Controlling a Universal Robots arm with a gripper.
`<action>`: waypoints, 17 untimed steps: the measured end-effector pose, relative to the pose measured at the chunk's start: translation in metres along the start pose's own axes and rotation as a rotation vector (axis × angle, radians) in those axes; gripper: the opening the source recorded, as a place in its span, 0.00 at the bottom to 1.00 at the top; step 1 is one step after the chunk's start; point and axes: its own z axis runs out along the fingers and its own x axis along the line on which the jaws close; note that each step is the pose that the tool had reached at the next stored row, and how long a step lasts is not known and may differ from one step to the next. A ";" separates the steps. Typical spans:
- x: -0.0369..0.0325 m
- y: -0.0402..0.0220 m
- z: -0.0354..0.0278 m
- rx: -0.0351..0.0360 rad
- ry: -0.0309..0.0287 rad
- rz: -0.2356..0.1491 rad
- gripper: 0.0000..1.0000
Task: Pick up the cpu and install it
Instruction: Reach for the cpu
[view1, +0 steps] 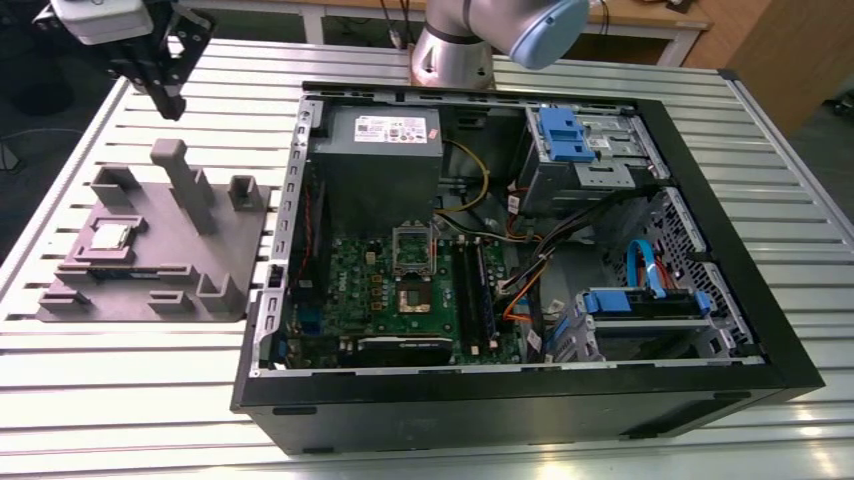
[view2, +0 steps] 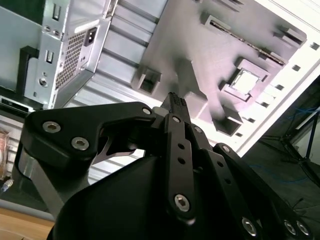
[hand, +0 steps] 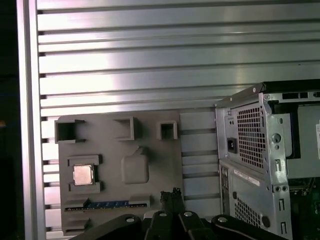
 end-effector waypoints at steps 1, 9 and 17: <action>0.0026 -0.0002 0.0001 0.0000 0.0000 0.000 0.10; 0.0215 -0.0017 0.0008 0.0001 0.0005 0.000 0.10; 0.0385 -0.0031 0.0017 0.0001 0.0012 0.000 0.10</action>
